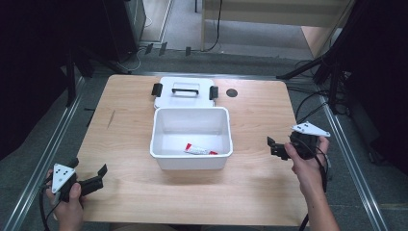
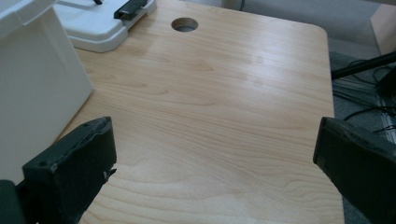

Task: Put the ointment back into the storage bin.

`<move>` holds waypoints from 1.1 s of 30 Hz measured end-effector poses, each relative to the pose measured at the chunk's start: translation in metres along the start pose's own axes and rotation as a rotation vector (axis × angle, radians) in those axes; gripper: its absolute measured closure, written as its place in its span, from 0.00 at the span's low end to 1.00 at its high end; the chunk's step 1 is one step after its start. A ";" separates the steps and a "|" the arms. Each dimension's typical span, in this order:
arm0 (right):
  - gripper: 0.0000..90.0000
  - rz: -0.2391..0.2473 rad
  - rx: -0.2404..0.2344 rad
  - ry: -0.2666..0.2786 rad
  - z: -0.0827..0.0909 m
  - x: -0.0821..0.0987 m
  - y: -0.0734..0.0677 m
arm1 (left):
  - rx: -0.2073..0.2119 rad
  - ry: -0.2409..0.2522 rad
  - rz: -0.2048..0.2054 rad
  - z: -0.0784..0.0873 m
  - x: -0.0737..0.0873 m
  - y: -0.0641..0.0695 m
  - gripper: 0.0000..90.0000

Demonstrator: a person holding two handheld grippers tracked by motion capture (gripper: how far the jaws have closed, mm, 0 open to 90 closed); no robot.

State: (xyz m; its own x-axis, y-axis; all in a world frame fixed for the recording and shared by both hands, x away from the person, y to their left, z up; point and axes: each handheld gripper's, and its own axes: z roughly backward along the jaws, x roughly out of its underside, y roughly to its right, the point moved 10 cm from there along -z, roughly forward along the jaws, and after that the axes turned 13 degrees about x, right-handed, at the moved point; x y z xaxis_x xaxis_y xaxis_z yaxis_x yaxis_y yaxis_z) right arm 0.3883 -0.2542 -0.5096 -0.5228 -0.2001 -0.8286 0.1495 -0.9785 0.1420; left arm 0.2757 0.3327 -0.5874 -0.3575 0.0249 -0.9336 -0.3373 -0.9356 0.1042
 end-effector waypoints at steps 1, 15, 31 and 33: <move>0.00 -0.006 0.006 0.009 0.001 0.003 0.003 | 0.000 0.000 -0.001 0.000 0.000 0.000 0.00; 0.00 -0.068 0.076 0.107 0.011 0.049 0.035 | -0.002 -0.002 -0.006 0.000 0.000 0.000 0.00; 0.00 -0.098 0.091 0.113 0.024 0.095 0.050 | -0.002 -0.001 -0.001 0.000 0.000 0.000 0.00; 0.00 -0.102 0.092 0.109 0.026 0.100 0.052 | -0.002 0.000 -0.001 0.000 0.000 0.000 0.00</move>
State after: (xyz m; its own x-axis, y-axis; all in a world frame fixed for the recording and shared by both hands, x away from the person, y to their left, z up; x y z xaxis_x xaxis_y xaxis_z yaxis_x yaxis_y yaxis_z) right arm 0.3225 -0.3261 -0.5708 -0.4364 -0.0976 -0.8945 0.0202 -0.9949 0.0987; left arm 0.2759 0.3329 -0.5874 -0.3575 0.0261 -0.9335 -0.3358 -0.9363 0.1025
